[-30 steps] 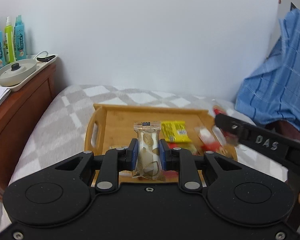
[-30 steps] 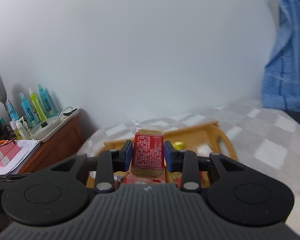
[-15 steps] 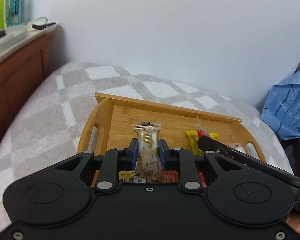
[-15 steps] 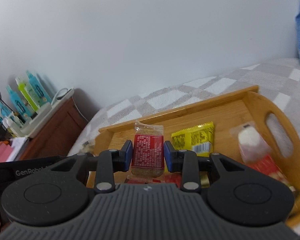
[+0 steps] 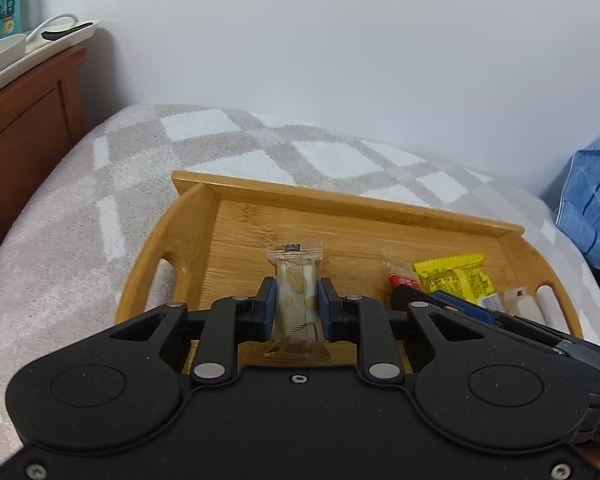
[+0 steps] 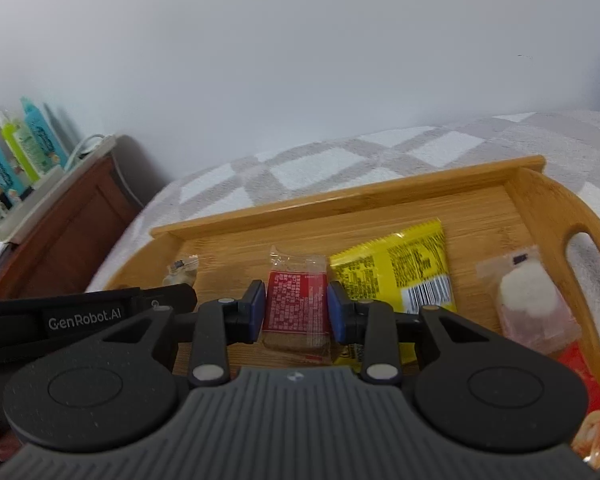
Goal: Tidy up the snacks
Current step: 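Carry the gold bar and red packet over the bamboo tray, then lower both items onto the tray and open both tools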
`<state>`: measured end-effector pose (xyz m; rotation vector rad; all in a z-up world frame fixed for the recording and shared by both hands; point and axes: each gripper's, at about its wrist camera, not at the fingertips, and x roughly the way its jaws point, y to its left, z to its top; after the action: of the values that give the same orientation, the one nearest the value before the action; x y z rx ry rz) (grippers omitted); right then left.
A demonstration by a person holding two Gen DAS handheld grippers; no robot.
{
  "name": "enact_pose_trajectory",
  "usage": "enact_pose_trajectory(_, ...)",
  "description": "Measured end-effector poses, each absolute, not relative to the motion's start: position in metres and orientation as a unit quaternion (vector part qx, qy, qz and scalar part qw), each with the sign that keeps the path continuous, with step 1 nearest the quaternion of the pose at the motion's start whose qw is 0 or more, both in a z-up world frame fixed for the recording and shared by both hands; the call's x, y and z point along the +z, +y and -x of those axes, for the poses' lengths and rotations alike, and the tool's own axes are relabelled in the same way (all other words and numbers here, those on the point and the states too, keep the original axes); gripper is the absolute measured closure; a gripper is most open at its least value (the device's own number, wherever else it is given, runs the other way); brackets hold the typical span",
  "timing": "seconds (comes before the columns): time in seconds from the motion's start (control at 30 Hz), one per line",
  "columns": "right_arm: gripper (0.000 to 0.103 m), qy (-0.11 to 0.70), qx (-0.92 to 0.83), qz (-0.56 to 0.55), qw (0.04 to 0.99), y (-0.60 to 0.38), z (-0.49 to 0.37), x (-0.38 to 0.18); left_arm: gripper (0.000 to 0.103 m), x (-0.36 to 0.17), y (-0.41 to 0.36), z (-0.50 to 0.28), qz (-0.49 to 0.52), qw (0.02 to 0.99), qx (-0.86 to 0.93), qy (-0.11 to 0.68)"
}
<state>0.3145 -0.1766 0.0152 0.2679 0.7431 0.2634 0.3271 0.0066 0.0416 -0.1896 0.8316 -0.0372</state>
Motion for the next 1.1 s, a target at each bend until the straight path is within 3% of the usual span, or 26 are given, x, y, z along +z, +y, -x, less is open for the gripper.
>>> enact_pose_trajectory(0.37,0.065,0.361,0.115,-0.142,0.915,-0.185,-0.313,0.015,0.082,0.035,-0.003,-0.332,0.091,0.908,-0.026,0.409)
enact_pose_trajectory(0.5,0.060,0.360,0.117,-0.146,0.914,-0.186,-0.313,0.015,0.082,0.033,-0.001,-0.334,0.098,0.907,-0.031,0.408)
enact_pose_trajectory(0.67,0.058,0.358,0.120,-0.167,0.911,-0.190,-0.312,0.014,0.061,0.036,0.003,-0.331,0.098,0.911,-0.018,0.399)
enact_pose_trajectory(0.8,0.048,0.356,0.123,-0.181,0.909,-0.194,-0.308,0.018,0.055,0.045,0.008,-0.323,0.104,0.915,-0.017,0.390)
enact_pose_trajectory(1.1,0.040,0.314,0.116,-0.194,0.922,-0.202,-0.269,0.043,0.033,0.076,0.003,-0.279,0.068,0.929,-0.015,0.363)
